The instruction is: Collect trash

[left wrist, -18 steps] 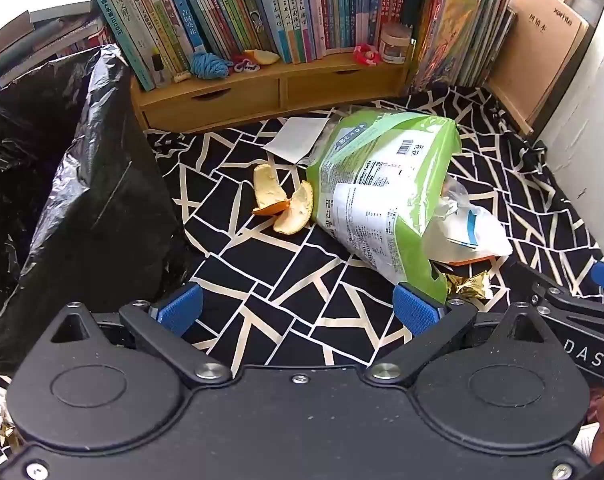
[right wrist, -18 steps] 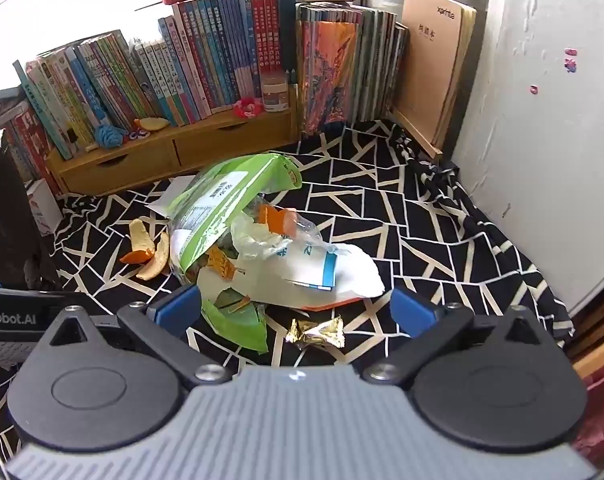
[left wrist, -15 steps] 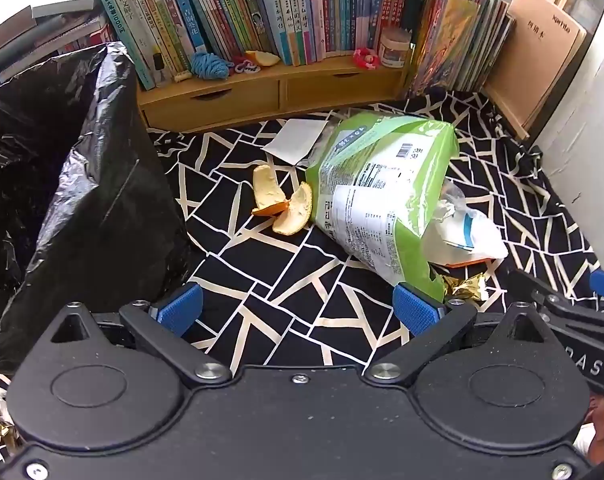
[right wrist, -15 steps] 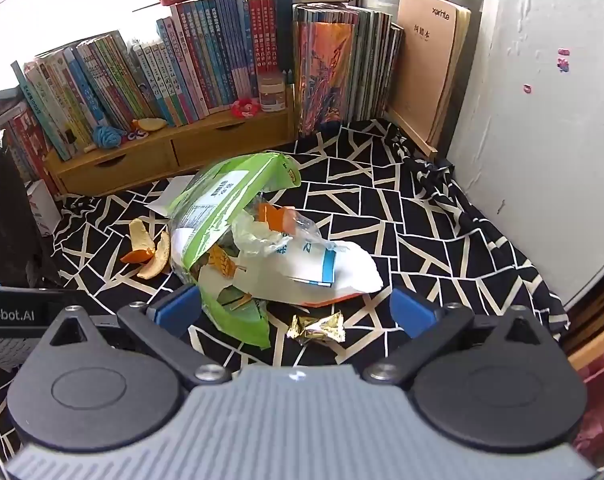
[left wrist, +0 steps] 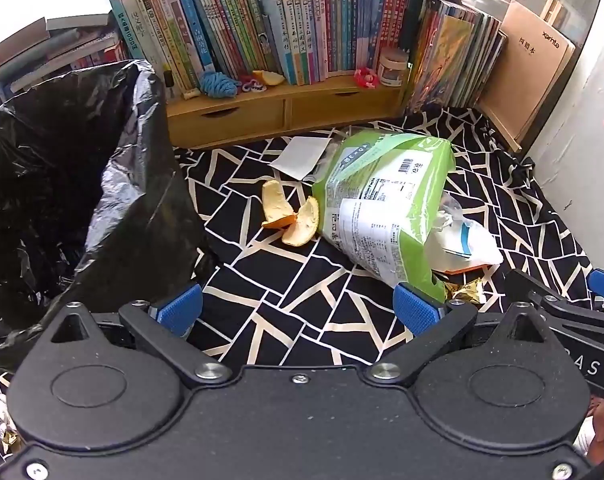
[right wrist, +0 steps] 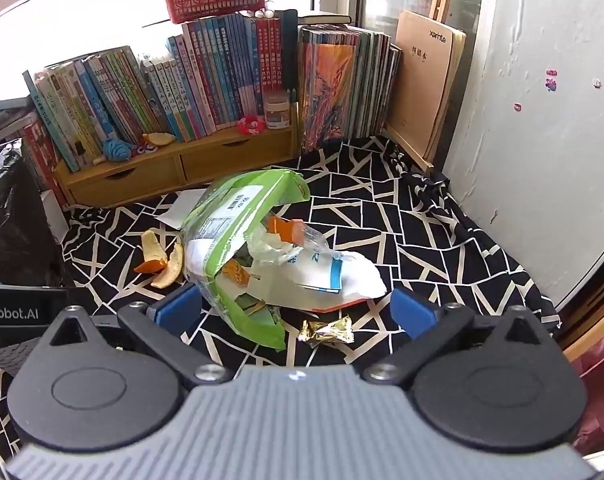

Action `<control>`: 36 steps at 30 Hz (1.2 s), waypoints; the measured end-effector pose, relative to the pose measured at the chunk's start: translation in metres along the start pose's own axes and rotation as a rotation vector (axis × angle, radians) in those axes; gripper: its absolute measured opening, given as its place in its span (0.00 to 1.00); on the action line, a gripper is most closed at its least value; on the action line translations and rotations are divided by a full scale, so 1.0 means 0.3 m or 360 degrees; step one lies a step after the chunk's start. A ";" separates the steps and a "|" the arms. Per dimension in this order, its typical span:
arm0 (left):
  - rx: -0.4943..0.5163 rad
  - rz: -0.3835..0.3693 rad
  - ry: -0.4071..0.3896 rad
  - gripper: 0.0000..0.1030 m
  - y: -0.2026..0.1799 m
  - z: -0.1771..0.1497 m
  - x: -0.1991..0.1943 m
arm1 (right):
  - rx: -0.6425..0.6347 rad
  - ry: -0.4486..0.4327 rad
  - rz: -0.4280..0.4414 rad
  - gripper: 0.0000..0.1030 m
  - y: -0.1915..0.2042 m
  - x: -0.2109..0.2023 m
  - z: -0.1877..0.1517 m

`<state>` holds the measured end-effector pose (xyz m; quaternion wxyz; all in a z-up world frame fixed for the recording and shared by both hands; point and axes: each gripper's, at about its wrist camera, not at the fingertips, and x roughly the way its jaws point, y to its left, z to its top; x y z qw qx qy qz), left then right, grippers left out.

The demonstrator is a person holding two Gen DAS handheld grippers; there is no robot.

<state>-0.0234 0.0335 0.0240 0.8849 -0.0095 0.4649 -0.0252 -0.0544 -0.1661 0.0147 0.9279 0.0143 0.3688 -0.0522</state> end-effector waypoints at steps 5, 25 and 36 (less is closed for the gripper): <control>0.0006 -0.0001 -0.0028 0.99 0.011 -0.003 -0.024 | 0.0004 -0.0025 -0.0001 1.00 0.022 -0.032 -0.024; -0.0009 -0.0016 -0.0061 0.99 0.039 -0.028 -0.065 | 0.0036 -0.0070 0.0015 1.00 0.030 -0.089 -0.030; -0.0022 -0.0020 -0.0077 0.99 0.045 -0.029 -0.074 | 0.0039 -0.0092 0.0009 1.00 0.039 -0.107 -0.031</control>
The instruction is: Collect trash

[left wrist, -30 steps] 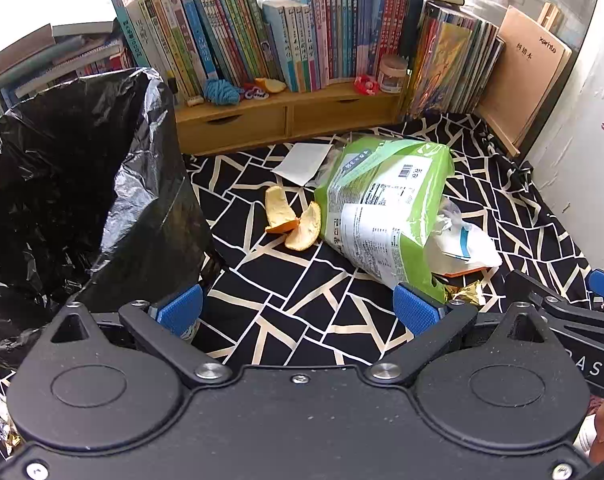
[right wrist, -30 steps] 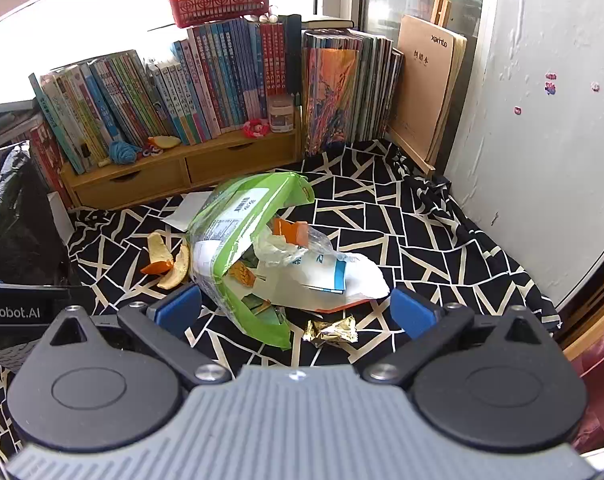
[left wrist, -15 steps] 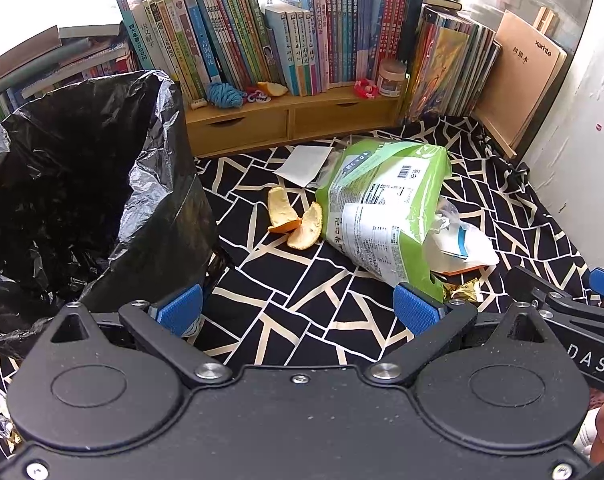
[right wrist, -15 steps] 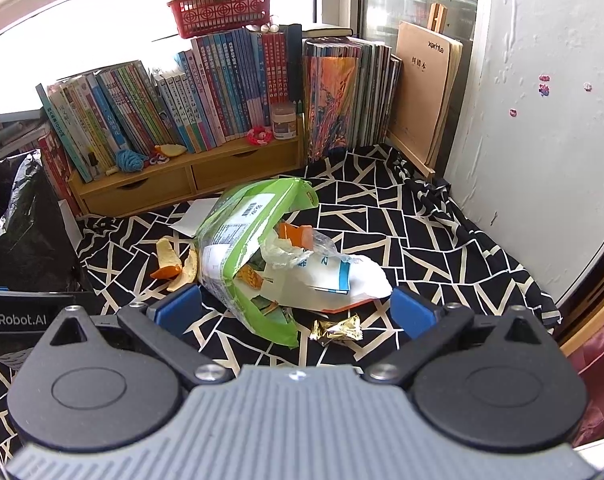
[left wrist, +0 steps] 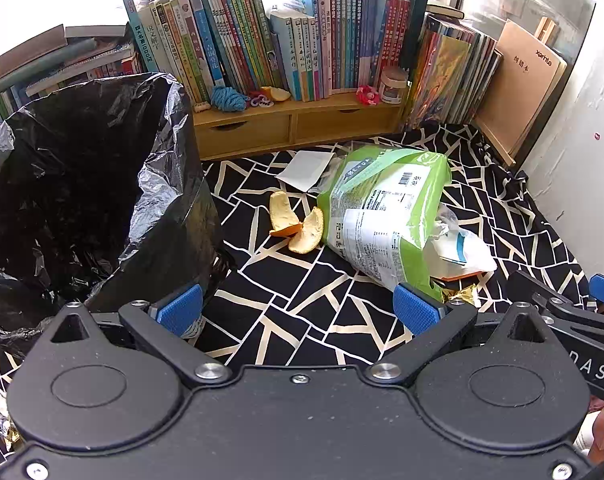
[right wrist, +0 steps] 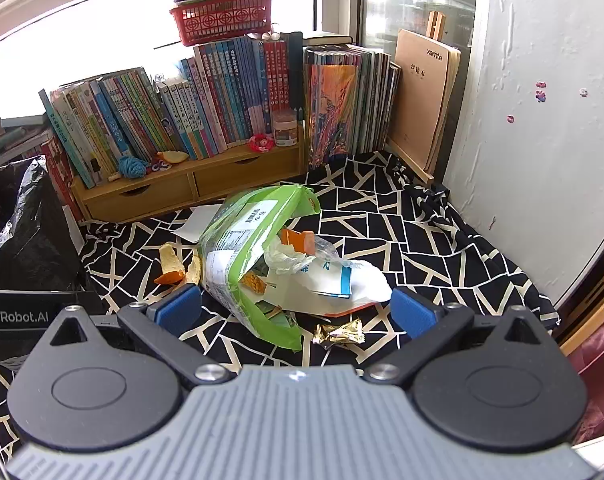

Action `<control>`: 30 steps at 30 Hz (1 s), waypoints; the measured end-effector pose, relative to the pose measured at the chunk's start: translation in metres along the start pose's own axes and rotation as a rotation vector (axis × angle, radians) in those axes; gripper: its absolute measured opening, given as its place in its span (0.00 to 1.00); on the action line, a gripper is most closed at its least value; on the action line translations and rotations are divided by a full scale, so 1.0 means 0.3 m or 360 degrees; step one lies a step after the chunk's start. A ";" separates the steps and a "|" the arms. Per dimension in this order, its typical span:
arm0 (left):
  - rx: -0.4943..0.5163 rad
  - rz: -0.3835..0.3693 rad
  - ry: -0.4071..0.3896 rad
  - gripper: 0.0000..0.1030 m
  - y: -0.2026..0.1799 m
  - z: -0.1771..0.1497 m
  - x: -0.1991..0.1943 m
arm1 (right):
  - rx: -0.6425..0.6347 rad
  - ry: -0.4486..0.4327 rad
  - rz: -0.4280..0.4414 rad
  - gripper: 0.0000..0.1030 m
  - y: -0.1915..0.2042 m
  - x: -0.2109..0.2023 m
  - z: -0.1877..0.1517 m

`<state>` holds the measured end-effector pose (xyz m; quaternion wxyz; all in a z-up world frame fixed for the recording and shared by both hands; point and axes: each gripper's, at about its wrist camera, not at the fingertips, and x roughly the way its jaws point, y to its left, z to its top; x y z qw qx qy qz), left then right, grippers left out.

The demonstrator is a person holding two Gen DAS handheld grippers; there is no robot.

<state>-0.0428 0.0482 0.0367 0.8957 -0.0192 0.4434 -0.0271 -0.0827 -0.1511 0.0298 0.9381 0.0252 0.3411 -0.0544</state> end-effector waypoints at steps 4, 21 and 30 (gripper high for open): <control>-0.0001 -0.0002 -0.0003 0.99 0.000 0.002 -0.002 | 0.0001 -0.0010 -0.0001 1.00 0.000 -0.007 0.001; -0.0002 -0.0003 -0.0004 0.99 0.001 0.001 -0.002 | 0.0017 -0.0030 -0.0012 1.00 -0.002 -0.019 -0.005; -0.0010 0.0000 -0.0007 0.99 0.005 -0.006 -0.015 | 0.0020 -0.0033 -0.0017 1.00 0.003 -0.026 -0.010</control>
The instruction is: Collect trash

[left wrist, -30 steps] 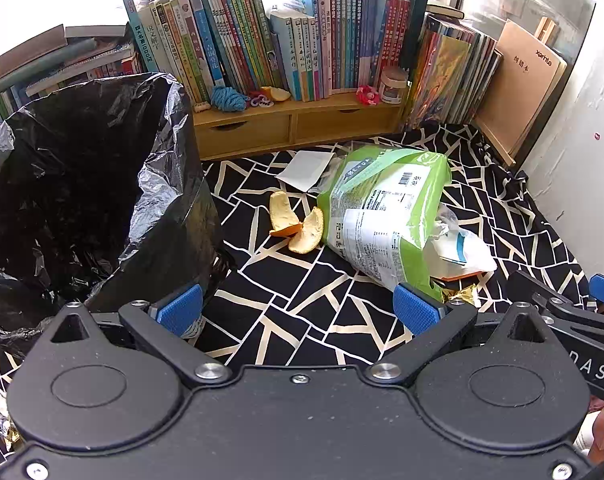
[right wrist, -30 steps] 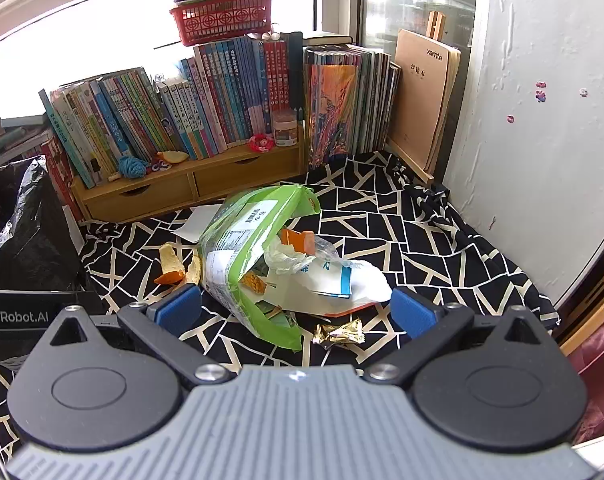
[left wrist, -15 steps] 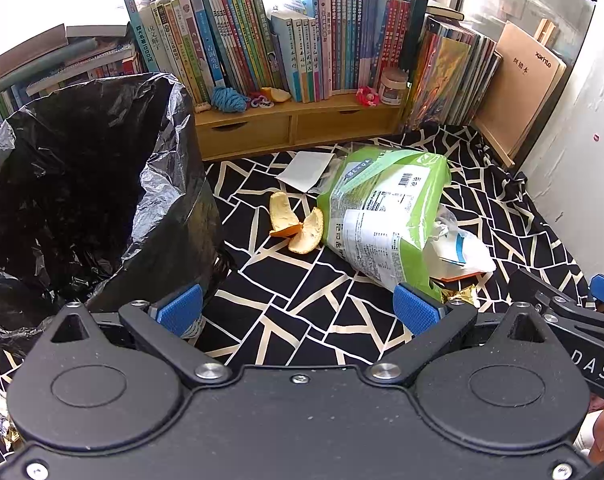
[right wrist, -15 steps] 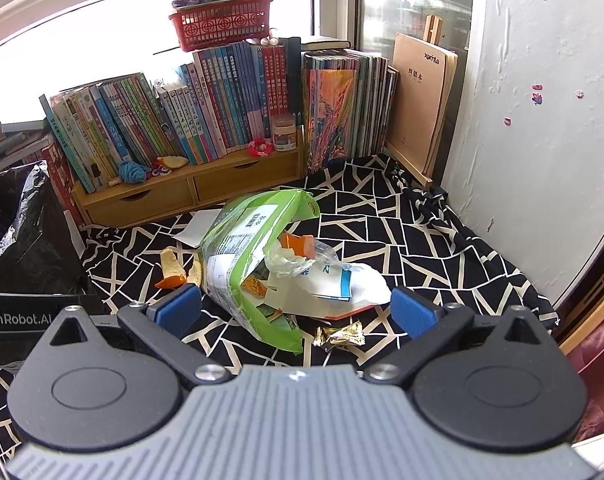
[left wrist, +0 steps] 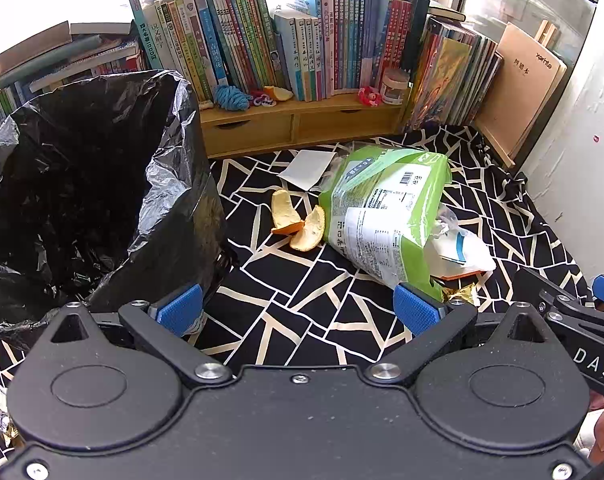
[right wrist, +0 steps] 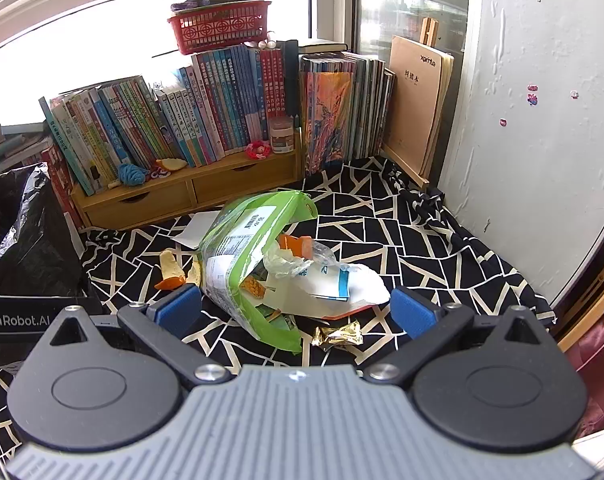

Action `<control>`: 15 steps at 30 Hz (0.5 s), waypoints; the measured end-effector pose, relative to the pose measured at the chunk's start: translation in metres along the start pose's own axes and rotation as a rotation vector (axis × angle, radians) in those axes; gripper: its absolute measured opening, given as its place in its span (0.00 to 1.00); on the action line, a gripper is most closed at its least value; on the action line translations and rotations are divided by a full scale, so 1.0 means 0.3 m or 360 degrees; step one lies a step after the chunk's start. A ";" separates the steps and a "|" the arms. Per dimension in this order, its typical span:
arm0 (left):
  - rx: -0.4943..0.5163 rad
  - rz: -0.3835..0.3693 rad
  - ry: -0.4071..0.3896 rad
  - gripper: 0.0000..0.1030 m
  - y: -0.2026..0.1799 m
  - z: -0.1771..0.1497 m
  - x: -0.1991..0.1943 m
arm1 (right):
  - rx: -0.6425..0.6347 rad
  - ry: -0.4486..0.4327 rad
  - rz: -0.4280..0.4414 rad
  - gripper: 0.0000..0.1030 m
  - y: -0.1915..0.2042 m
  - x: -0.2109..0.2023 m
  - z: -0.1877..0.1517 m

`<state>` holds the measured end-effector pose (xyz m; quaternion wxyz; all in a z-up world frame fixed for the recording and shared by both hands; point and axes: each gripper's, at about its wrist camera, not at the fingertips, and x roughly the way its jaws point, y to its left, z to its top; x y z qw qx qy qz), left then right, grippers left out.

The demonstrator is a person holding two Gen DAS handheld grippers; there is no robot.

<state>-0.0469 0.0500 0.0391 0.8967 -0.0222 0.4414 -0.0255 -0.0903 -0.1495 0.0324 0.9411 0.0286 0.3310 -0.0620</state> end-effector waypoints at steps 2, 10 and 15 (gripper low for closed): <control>0.0001 -0.0002 -0.0001 0.99 0.002 0.000 0.002 | -0.0001 -0.0001 0.0000 1.00 0.001 -0.003 -0.003; 0.0001 -0.0002 -0.0001 0.99 0.003 -0.001 0.002 | -0.0002 -0.0006 0.0010 1.00 0.007 -0.016 -0.012; 0.0001 -0.0004 -0.0004 0.99 0.006 -0.003 -0.001 | -0.0003 -0.0012 0.0012 1.00 0.010 -0.023 -0.015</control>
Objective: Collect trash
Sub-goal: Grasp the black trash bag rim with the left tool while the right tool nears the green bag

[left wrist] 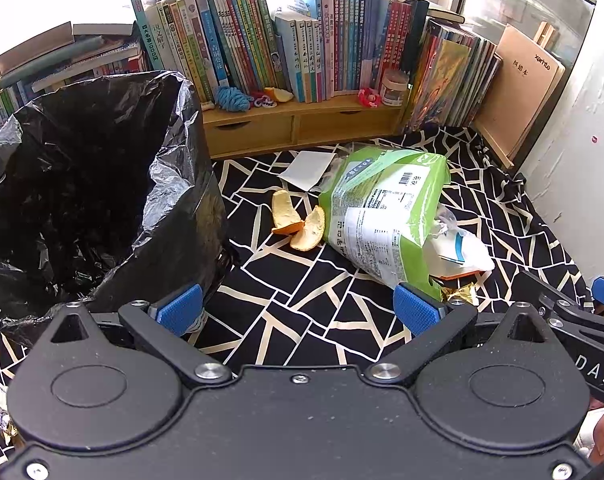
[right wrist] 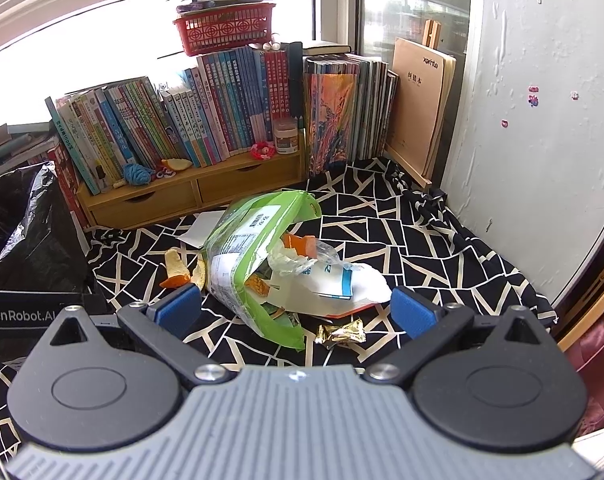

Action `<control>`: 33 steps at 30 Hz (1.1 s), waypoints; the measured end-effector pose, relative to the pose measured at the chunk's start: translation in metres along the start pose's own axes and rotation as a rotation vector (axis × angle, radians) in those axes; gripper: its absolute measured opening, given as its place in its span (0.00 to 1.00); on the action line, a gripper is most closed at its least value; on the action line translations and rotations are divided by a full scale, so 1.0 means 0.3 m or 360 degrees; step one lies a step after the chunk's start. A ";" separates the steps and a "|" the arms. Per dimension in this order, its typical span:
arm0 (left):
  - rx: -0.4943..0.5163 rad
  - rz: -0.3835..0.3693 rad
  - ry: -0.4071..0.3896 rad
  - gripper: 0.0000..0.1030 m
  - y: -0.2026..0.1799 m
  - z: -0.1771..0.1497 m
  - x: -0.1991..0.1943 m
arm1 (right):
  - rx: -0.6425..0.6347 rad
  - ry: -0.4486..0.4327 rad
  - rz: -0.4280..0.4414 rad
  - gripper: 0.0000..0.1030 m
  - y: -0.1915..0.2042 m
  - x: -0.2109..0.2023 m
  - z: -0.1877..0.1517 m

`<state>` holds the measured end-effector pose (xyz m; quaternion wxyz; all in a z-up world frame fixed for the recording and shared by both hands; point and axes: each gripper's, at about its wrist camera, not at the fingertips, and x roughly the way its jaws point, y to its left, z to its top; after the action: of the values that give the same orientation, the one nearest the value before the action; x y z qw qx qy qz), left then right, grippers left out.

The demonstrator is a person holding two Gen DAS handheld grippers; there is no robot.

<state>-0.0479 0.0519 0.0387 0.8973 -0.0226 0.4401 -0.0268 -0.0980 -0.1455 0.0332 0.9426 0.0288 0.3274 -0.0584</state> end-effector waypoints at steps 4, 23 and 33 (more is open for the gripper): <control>-0.0003 0.0002 -0.0001 0.99 0.001 0.000 -0.001 | 0.0014 -0.0011 0.0002 1.00 -0.010 -0.005 0.001; -0.0227 -0.0041 -0.0140 0.99 0.151 -0.011 -0.145 | 0.0046 0.0058 0.0067 1.00 -0.047 0.085 -0.030; -0.0335 0.0127 -0.0223 0.99 0.324 -0.039 -0.247 | -0.0130 0.0241 0.0121 1.00 0.048 0.285 -0.135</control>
<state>-0.0997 0.1536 0.0836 0.9188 -0.1008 0.3774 0.0569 -0.0545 -0.1353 -0.0513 0.9171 0.0070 0.3985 -0.0067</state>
